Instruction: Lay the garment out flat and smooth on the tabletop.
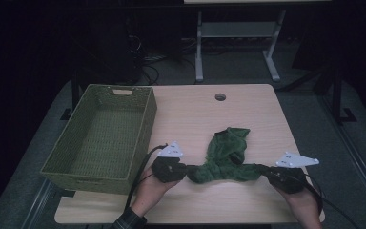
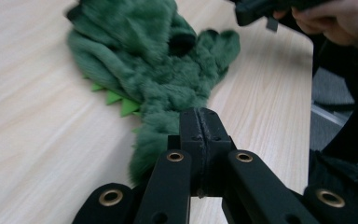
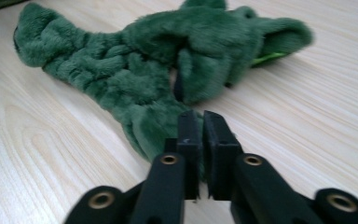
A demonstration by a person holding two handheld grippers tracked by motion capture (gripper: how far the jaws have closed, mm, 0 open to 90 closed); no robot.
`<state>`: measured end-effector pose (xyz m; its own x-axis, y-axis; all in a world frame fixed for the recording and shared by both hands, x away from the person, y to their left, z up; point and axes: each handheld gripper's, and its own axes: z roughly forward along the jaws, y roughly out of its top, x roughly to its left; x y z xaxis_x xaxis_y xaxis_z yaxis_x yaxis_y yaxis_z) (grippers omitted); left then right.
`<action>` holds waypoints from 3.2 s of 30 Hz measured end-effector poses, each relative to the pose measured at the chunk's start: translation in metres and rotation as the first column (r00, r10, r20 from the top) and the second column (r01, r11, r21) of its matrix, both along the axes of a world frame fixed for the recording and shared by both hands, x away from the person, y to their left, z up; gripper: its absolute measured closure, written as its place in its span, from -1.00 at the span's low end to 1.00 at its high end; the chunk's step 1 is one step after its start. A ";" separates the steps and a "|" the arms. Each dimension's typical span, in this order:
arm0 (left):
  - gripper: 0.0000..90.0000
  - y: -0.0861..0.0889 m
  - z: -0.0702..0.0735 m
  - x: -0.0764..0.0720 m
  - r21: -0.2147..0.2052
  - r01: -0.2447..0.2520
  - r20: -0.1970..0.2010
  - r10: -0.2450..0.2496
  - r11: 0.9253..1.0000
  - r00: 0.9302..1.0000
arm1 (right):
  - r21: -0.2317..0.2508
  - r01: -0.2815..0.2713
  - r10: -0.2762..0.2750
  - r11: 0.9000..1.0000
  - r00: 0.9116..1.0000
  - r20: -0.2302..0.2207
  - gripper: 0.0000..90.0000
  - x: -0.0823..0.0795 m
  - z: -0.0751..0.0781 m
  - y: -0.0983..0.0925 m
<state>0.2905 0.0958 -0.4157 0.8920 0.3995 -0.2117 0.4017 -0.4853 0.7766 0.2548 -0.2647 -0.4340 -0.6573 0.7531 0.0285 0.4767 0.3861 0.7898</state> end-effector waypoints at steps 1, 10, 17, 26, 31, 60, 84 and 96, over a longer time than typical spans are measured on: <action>0.99 -0.003 -0.003 0.001 0.007 0.004 -0.004 -0.004 1.000 1.000 | 0.002 -0.014 0.014 1.000 1.000 -0.009 0.98 0.004 -0.002 0.003; 0.99 -0.014 -0.047 0.023 0.127 -0.011 -0.069 0.019 0.992 0.997 | -0.054 -0.053 0.045 0.997 0.988 -0.147 0.99 0.025 -0.032 0.010; 0.99 -0.006 -0.049 0.019 0.142 -0.001 -0.091 0.014 0.990 0.996 | -0.055 -0.081 0.070 0.995 0.983 -0.172 0.99 0.014 -0.034 0.015; 0.99 0.017 -0.049 -0.004 0.150 0.020 -0.117 -0.002 0.989 0.993 | -0.055 -0.128 0.116 0.990 0.976 -0.184 0.99 -0.009 -0.033 0.024; 0.99 0.029 -0.049 -0.018 0.148 0.018 -0.126 0.001 0.989 0.992 | -0.042 -0.157 0.147 0.987 0.971 -0.190 0.99 -0.020 -0.033 0.031; 0.09 -0.031 0.003 0.065 0.113 0.031 0.029 -0.035 0.993 0.999 | 0.023 -0.073 0.076 0.997 0.981 -0.179 0.15 0.014 -0.023 0.047; 0.89 -0.079 -0.003 0.099 0.096 0.114 -0.002 -0.114 0.989 0.993 | -0.014 -0.046 0.042 0.999 0.984 -0.175 0.72 0.021 -0.030 0.048; 0.91 -0.045 0.017 0.089 0.023 0.039 0.031 -0.040 0.999 0.999 | -0.003 0.020 -0.021 1.000 0.990 -0.141 0.72 0.031 -0.027 0.035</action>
